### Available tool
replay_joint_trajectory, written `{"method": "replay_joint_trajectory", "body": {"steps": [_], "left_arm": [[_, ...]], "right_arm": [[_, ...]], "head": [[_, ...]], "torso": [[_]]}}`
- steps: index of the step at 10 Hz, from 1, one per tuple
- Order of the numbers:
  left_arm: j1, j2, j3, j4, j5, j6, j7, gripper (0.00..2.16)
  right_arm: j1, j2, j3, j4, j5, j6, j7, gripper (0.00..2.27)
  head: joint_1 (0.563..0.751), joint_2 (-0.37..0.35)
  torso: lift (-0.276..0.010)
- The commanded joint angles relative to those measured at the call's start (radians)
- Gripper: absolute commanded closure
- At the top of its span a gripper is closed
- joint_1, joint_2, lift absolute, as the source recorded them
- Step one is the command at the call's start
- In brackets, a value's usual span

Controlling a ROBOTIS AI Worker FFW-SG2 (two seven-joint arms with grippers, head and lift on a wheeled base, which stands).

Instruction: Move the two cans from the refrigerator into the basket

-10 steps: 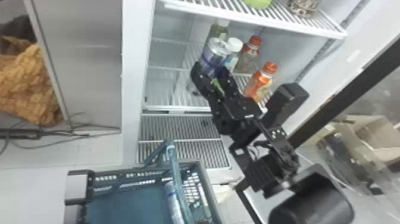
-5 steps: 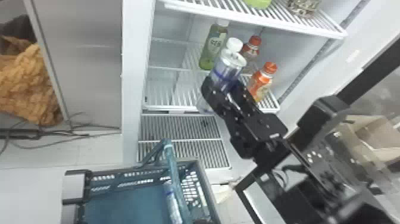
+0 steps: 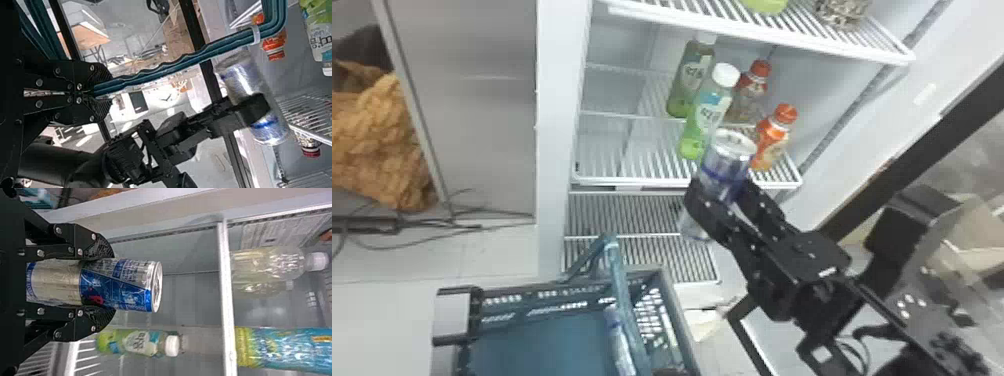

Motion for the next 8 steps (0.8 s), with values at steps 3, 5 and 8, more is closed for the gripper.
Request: {"method": "replay_joint_trajectory", "body": {"steps": [3, 5, 8], "left_arm": [[0.005, -0.003, 0.002, -0.003, -0.002, 0.000, 0.000, 1.21], [0.005, -0.004, 0.004, -0.003, 0.000, 0.000, 0.000, 1.21], [0.005, -0.004, 0.004, -0.003, -0.002, 0.000, 0.000, 1.21]], "right_arm": [[0.022, 0.014, -0.042, -0.036, -0.015, 0.245, 0.038, 0.83], [0.015, 0.020, -0.042, -0.016, -0.049, 0.346, 0.047, 0.83], [-0.044, 0.020, -0.040, 0.055, -0.116, 0.476, 0.108, 0.83]], "head": [[0.695, -0.350], [0.695, -0.350], [0.695, -0.350]], "torso": [[-0.276], [-0.276], [-0.276]]}}
